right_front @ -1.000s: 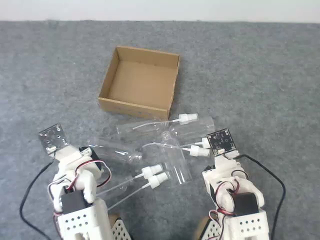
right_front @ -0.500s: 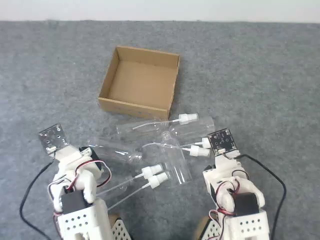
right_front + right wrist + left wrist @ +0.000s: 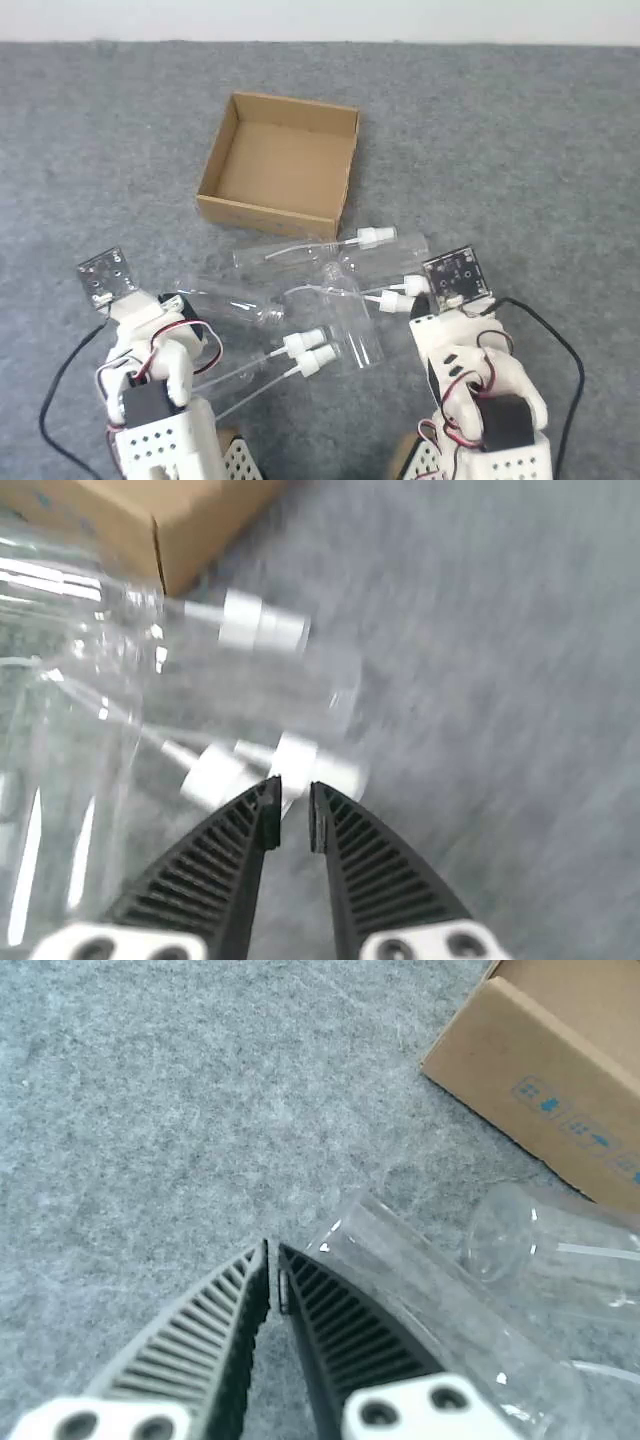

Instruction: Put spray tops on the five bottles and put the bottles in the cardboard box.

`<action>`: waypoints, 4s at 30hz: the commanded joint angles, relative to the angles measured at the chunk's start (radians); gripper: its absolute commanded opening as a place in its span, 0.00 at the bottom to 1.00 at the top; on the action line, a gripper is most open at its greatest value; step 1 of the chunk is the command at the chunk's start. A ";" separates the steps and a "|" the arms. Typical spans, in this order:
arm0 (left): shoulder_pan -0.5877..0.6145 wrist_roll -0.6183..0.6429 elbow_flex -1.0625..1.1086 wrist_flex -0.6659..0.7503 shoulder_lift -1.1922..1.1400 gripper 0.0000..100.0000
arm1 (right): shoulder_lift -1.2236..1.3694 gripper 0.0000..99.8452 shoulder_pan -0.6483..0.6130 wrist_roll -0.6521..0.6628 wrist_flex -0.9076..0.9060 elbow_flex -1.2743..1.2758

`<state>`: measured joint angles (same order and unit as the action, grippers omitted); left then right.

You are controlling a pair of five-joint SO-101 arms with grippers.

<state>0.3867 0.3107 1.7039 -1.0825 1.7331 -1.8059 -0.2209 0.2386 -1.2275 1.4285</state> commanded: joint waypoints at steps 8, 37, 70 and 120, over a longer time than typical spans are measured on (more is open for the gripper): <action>0.006 -0.002 -0.015 -0.005 0.014 0.02 | -0.007 0.01 0.013 0.187 0.048 -0.327; 0.006 -0.002 -0.015 -0.005 0.014 0.02 | 0.766 0.14 -0.372 -0.054 -0.242 -0.914; 0.006 -0.002 -0.015 -0.005 0.014 0.02 | 1.428 0.23 -0.553 -0.278 0.004 -0.910; 0.006 -0.002 -0.015 -0.005 0.014 0.02 | 1.543 0.06 -0.545 -0.275 0.019 -0.934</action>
<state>0.3867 0.3107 1.7039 -1.0825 1.7331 -0.1212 -0.7687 -0.0330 -1.1646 0.5585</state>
